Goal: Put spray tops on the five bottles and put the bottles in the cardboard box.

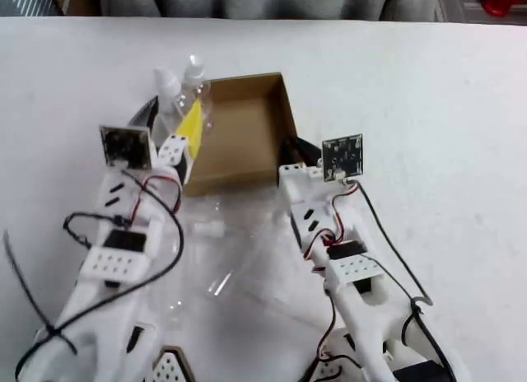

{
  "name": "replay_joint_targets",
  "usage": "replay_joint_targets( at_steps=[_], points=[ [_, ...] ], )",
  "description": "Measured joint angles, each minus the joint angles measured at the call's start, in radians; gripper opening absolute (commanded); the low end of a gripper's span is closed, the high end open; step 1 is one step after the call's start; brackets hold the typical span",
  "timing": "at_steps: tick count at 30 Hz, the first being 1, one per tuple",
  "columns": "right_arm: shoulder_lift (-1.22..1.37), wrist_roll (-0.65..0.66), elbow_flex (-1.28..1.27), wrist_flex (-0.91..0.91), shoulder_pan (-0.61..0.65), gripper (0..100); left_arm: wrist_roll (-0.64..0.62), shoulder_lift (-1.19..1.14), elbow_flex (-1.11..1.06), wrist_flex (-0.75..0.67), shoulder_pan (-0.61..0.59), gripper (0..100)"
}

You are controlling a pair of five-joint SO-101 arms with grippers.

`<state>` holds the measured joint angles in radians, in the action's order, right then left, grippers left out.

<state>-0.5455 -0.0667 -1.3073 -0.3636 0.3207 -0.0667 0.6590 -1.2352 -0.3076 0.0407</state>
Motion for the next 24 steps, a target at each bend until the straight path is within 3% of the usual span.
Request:
replay_joint_targets(
  at_steps=[6,24],
  points=[
    [0.000,0.000,0.000,0.000,0.000,1.5,0.000,-0.173,0.081,-0.028,0.000,2],
    [0.000,0.000,0.000,0.000,0.000,1.5,0.000,-0.552,0.092,-0.408,0.000,2]
  ],
)
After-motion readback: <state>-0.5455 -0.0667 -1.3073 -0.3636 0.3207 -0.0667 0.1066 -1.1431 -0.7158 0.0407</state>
